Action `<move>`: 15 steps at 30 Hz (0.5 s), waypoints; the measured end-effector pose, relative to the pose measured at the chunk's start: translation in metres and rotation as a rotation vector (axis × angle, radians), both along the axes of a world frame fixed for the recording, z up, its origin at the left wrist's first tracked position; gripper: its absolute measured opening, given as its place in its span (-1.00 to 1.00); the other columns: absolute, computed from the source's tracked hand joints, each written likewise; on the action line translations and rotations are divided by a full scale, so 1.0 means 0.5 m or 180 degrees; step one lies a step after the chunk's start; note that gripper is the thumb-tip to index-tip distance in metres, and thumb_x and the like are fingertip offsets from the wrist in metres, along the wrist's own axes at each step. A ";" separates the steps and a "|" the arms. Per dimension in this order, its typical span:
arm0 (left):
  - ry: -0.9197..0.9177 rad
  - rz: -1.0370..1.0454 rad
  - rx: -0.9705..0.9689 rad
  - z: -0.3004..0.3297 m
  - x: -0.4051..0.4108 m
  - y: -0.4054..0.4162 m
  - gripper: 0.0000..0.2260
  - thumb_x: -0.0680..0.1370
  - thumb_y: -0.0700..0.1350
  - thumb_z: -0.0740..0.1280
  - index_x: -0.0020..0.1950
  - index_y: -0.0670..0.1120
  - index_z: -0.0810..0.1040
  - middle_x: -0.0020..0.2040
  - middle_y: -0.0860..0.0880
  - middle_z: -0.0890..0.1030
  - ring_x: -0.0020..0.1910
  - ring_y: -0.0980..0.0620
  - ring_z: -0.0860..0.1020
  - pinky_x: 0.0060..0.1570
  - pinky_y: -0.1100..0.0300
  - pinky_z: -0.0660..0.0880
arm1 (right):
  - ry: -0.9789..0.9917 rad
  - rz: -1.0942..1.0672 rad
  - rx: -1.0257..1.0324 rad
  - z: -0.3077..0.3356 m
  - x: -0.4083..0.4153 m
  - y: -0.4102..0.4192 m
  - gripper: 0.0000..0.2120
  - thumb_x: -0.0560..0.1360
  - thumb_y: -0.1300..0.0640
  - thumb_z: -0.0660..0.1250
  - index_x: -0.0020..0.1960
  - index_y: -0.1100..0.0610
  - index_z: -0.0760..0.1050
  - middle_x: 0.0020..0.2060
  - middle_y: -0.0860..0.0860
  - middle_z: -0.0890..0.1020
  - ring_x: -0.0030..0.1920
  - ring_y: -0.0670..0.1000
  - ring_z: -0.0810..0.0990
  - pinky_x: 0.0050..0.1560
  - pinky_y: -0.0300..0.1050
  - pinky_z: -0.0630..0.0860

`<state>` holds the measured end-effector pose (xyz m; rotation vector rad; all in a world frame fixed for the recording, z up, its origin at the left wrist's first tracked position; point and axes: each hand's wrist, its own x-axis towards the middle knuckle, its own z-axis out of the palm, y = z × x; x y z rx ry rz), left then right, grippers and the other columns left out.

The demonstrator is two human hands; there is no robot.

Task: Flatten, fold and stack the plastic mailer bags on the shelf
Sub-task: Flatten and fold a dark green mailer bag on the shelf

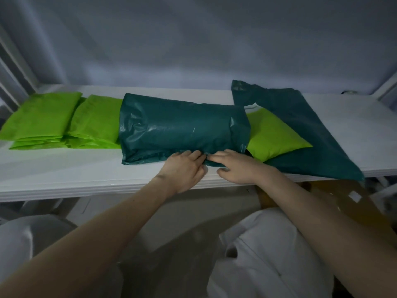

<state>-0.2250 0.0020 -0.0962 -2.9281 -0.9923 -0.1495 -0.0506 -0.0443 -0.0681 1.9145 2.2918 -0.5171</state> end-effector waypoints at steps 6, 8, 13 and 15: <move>0.0274 0.0145 0.0081 0.009 0.035 -0.014 -0.54 0.62 0.12 -0.05 0.47 -0.03 0.21 0.27 -0.05 0.37 0.12 -0.10 0.46 -0.09 0.05 0.43 | -0.0101 -0.0078 0.0006 0.007 0.036 -0.017 -0.54 0.58 0.15 0.11 0.48 0.02 0.22 0.31 -0.04 0.42 0.26 0.01 0.35 0.25 -0.05 0.36; 0.0376 0.0196 0.0157 0.009 0.049 -0.019 -0.52 0.61 0.14 -0.05 0.48 -0.01 0.20 0.26 -0.08 0.36 0.08 -0.12 0.47 -0.19 0.07 0.38 | -0.0147 -0.0113 -0.0018 0.006 0.046 -0.025 -0.53 0.58 0.16 0.11 0.48 0.02 0.21 0.36 -0.06 0.39 0.27 0.01 0.34 0.22 -0.08 0.37; 0.0666 0.0232 0.0323 0.011 0.076 -0.026 -0.50 0.60 0.21 -0.08 0.51 0.08 0.09 0.21 -0.16 0.35 -0.02 -0.13 0.48 -0.32 0.12 0.28 | -0.0082 -0.0272 0.0038 0.013 0.056 -0.036 -0.63 0.57 0.16 0.12 0.36 0.08 0.41 0.16 0.07 0.56 0.04 0.04 0.50 -0.10 -0.13 0.40; 0.0757 0.0247 0.0412 0.010 0.085 -0.026 -0.50 0.60 0.21 -0.09 0.52 0.09 0.07 0.18 -0.17 0.36 -0.07 -0.11 0.50 -0.40 0.15 0.23 | -0.0047 -0.0388 0.0069 0.017 0.063 -0.039 -0.67 0.56 0.17 0.11 0.25 0.11 0.51 0.06 0.11 0.61 -0.02 0.07 0.53 -0.15 -0.10 0.42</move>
